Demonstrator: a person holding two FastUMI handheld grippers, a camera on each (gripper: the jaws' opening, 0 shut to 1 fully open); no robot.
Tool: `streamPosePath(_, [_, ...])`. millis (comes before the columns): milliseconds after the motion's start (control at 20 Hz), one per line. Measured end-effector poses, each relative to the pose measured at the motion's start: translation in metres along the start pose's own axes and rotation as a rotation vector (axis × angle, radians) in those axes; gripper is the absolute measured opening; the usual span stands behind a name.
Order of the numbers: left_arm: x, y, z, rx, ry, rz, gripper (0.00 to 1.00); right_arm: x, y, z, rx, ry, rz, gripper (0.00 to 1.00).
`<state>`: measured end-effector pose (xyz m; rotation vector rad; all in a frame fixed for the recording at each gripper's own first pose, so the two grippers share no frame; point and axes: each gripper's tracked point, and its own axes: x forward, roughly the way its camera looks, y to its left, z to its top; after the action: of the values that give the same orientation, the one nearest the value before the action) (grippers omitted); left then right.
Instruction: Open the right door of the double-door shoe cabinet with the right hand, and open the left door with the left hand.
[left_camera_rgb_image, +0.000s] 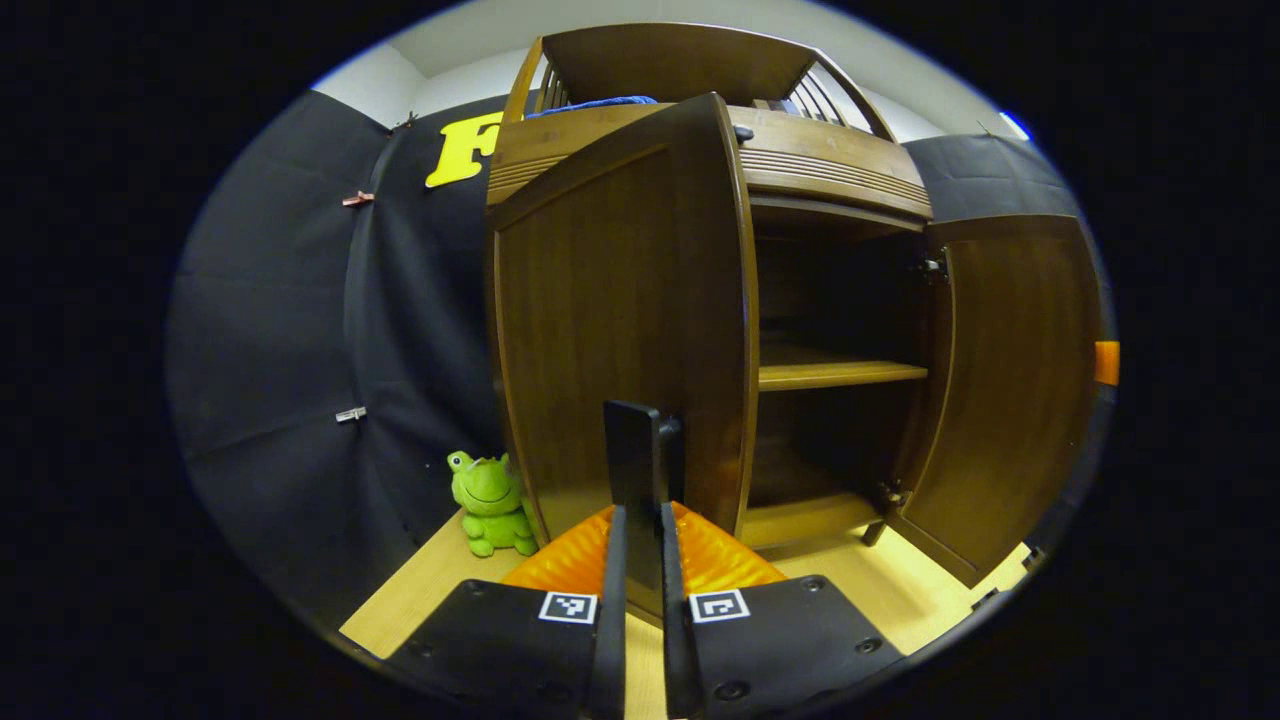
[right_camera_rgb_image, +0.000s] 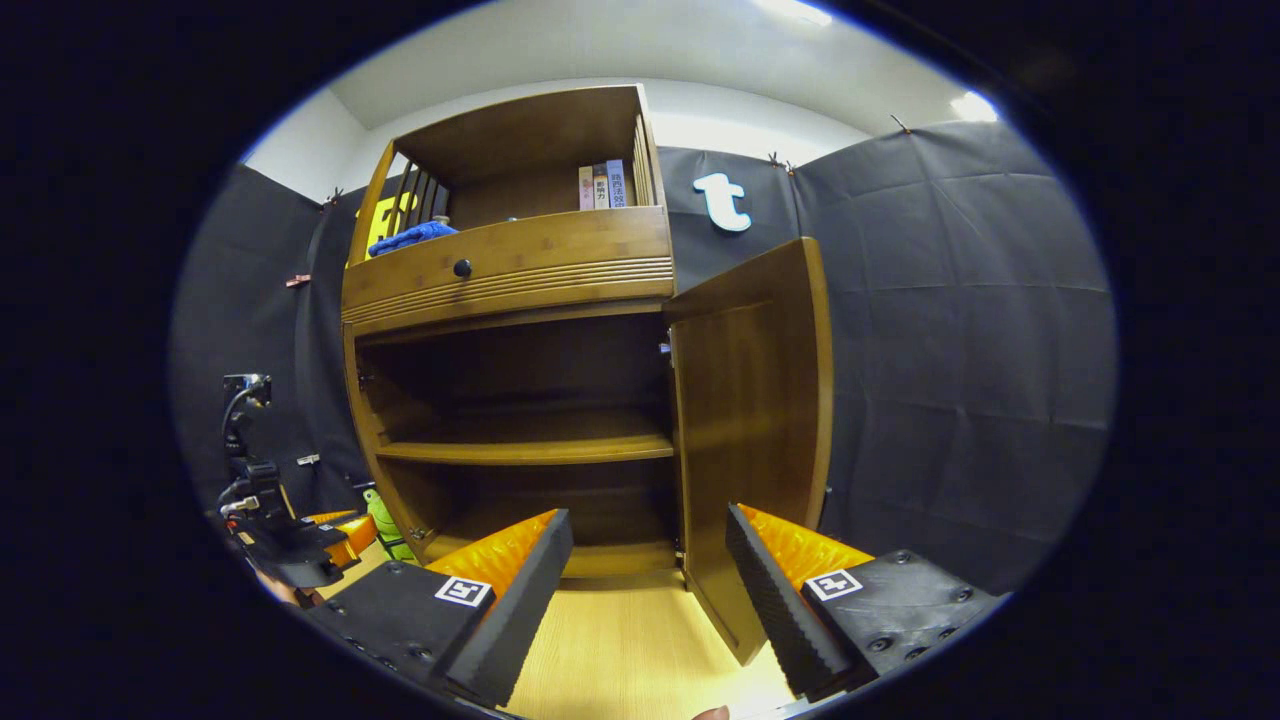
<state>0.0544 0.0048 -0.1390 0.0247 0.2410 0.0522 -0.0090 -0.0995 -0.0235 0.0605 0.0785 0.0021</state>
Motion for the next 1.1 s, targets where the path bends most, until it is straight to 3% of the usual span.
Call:
streamPosePath(100, [-0.004, 0.049, 0.004, 0.073, -0.036, 0.199, 0.19, -0.002, 0.006, 0.002, -0.005, -0.006, 0.004, 0.98])
streamPosePath(150, [0.001, 0.066, -0.005, 0.030, -0.020, 0.217, 0.11, -0.004, 0.010, 0.003, -0.004, -0.010, 0.008, 0.98])
streamPosePath(300, [0.024, 0.055, -0.013, -0.162, -0.001, 0.128, 0.12, -0.008, 0.016, 0.006, -0.022, -0.033, 0.026, 0.98])
streamPosePath(350, [0.028, 0.030, -0.007, -0.197, -0.032, 0.020, 0.08, -0.005, 0.015, 0.003, -0.044, -0.033, 0.030, 1.00])
streamPosePath(400, [0.042, -0.007, 0.002, -0.197, -0.071, -0.101, 0.08, 0.000, 0.016, -0.002, -0.060, -0.017, 0.041, 1.00])
streamPosePath(550, [0.098, -0.091, 0.011, -0.144, -0.044, -0.171, 0.08, 0.011, 0.011, -0.017, -0.084, 0.049, 0.062, 0.98])
streamPosePath(650, [0.131, -0.102, 0.023, -0.122, -0.061, -0.134, 0.17, 0.017, 0.007, -0.023, -0.071, 0.068, 0.068, 0.98])
streamPosePath(750, [0.152, -0.087, 0.028, -0.138, -0.053, -0.044, 0.49, 0.024, 0.002, -0.034, -0.070, 0.094, 0.070, 0.98])
streamPosePath(800, [0.160, -0.080, 0.024, -0.153, -0.031, -0.009, 0.56, 0.025, -0.001, -0.036, -0.072, 0.096, 0.066, 0.98])
streamPosePath(850, [0.169, -0.079, 0.021, -0.160, -0.020, -0.006, 0.54, 0.028, -0.005, -0.036, -0.072, 0.095, 0.063, 0.98])
streamPosePath(1050, [0.177, -0.078, 0.023, -0.123, -0.032, -0.004, 0.60, 0.041, -0.008, -0.033, -0.077, 0.093, 0.065, 0.98])
streamPosePath(1100, [0.178, -0.078, 0.026, -0.124, -0.037, -0.009, 0.60, 0.044, -0.007, -0.032, -0.075, 0.090, 0.068, 0.93])
